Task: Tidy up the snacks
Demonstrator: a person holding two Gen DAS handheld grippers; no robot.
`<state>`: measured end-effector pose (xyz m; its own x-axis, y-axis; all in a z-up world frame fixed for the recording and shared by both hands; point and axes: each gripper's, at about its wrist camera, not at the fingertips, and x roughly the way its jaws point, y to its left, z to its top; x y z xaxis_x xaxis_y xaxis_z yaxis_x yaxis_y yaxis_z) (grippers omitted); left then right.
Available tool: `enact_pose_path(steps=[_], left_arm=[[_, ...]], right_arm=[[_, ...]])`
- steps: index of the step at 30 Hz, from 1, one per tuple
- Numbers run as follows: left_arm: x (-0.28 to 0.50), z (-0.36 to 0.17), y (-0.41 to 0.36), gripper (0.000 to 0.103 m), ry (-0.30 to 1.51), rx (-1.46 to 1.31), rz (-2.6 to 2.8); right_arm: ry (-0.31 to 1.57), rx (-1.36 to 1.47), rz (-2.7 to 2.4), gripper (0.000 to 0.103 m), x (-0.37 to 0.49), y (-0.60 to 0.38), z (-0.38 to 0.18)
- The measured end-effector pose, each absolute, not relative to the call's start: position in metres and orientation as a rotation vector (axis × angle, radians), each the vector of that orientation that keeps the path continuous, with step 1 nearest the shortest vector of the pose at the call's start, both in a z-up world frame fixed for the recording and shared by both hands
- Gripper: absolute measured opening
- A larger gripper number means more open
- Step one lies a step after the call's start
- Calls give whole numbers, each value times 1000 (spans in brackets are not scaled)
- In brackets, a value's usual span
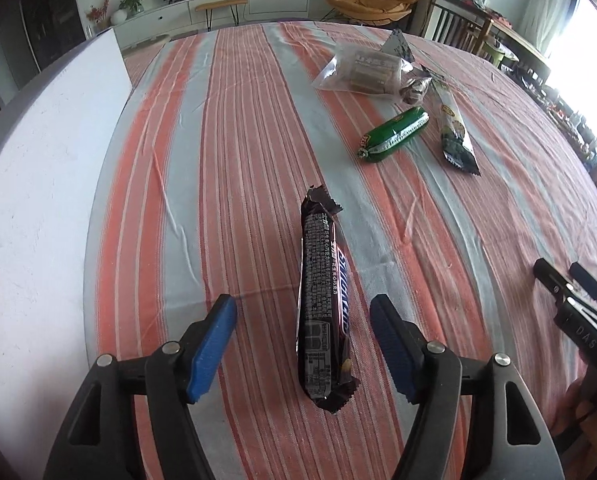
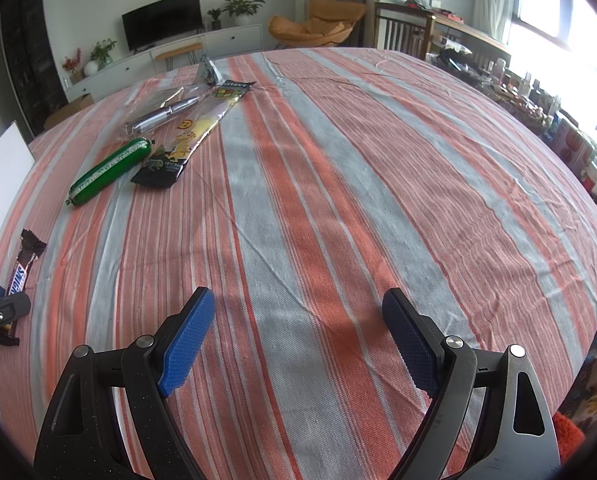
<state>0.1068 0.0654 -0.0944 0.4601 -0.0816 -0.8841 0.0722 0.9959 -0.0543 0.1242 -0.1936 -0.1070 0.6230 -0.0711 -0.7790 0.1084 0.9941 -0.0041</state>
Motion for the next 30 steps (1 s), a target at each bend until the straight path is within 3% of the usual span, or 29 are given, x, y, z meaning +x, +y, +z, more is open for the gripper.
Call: enact_pose_path(steps=[5, 10, 15, 22, 24, 25, 26, 28, 30], left_arm=[[106, -92, 67, 70, 1097, -30, -96], [97, -76, 81, 70, 1049, -54, -109], [95, -80, 73, 68, 1014, 69, -119], [104, -86, 58, 44, 1005, 121, -137], [109, -90, 54, 31, 1024, 133, -140], [111, -92, 53, 22, 1030, 127, -152], [110, -91, 53, 20, 1022, 123, -156], [107, -90, 56, 20, 1008, 116, -166], [102, -86, 65, 20, 989, 61, -171]], right_arm=[[906, 48, -77, 88, 123, -194, -106], [935, 268, 60, 87, 120, -202, -97], [1068, 491, 325, 86, 183, -157, -78], [1264, 439, 232, 83, 297, -83, -95], [1257, 370, 167, 82, 306, -68, -95], [1268, 300, 138, 69, 308, -59, -96], [1265, 226, 123, 45, 306, -50, -95], [1280, 218, 188, 23, 300, -46, -97], [1277, 232, 236, 23, 285, -51, -97]])
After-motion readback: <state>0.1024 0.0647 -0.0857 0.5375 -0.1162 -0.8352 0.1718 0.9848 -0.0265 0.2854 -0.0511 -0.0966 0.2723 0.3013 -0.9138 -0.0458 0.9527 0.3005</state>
